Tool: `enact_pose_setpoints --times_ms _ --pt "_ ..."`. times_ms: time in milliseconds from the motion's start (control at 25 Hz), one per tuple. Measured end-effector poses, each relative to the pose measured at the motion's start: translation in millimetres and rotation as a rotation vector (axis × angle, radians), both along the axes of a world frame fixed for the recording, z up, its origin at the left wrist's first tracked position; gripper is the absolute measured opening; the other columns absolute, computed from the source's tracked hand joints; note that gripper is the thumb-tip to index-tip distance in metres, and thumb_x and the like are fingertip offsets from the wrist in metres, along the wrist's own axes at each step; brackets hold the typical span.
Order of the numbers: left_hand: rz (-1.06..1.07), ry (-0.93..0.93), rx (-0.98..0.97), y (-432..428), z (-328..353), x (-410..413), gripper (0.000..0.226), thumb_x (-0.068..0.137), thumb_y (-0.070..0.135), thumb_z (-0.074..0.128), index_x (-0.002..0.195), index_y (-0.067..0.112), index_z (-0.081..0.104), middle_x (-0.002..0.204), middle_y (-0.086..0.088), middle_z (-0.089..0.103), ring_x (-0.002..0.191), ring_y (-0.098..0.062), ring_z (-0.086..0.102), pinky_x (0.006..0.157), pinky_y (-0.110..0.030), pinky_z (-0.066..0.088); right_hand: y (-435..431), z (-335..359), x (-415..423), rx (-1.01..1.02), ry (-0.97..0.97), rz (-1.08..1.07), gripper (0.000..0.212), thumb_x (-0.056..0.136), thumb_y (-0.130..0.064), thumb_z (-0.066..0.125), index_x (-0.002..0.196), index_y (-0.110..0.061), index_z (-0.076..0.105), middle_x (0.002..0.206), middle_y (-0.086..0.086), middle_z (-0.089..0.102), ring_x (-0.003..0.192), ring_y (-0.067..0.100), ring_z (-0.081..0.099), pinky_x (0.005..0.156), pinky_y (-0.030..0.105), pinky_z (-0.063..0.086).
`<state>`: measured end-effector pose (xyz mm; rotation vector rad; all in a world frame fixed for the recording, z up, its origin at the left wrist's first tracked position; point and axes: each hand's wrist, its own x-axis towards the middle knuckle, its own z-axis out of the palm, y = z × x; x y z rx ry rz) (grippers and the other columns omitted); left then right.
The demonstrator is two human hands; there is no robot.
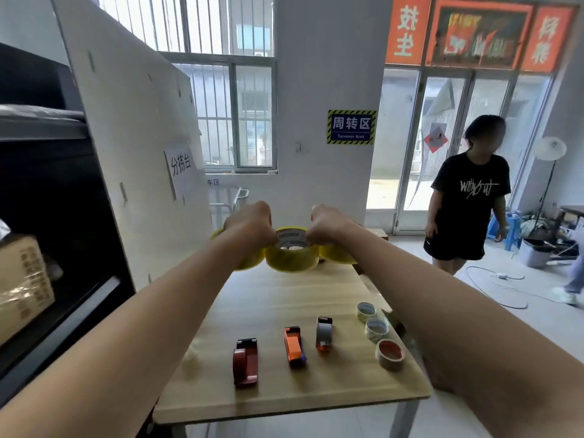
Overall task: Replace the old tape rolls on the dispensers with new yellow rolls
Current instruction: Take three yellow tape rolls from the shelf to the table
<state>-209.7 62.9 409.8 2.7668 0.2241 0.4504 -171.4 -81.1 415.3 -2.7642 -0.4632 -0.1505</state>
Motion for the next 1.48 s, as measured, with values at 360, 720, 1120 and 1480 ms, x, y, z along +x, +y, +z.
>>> enact_pose_setpoints --times_ms 360,720,1120,1480 --pt "0.053 -0.047 0.037 0.3 28.9 144.8 0.026 0.072 0.025 0.073 0.093 0.014 0.062 0.089 -0.006 0.065 0.084 -0.026 0.061 0.071 -0.034 0.049 7.6 22.1 158.5 0.013 -0.052 0.046 0.022 0.076 -0.018 0.065 0.094 -0.014 0.053 0.09 0.006 0.058 0.09 0.024 0.058 0.083 0.038 0.052" --pt "0.078 -0.029 -0.008 29.0 16.4 252.9 0.023 0.071 0.021 0.073 0.089 0.013 0.062 0.09 -0.007 0.065 0.083 -0.027 0.062 0.072 -0.035 0.05 37.8 8.6 273.9 0.035 -0.001 0.066 0.033 0.076 -0.02 0.064 0.106 -0.014 0.053 0.099 0.007 0.059 0.094 0.025 0.057 0.089 0.042 0.051" --pt "0.026 0.216 -0.023 92.7 -169.0 367.4 0.031 0.08 0.021 0.061 0.109 0.012 0.056 0.11 -0.011 0.06 0.097 -0.032 0.059 0.07 -0.035 0.044 103.5 -175.1 377.7 -0.11 0.182 -0.05 0.034 0.079 -0.018 0.054 0.113 -0.016 0.051 0.111 0.01 0.06 0.102 0.03 0.058 0.075 0.037 0.05" --pt "0.104 0.396 -0.065 104.2 -364.2 414.8 0.032 0.087 0.023 0.052 0.116 0.01 0.049 0.106 -0.019 0.065 0.097 -0.038 0.062 0.068 -0.037 0.043 119.1 -364.1 423.0 -0.224 0.379 -0.057 0.046 0.084 -0.012 0.052 0.129 -0.015 0.045 0.11 0.015 0.063 0.102 0.033 0.061 0.065 0.031 0.041"
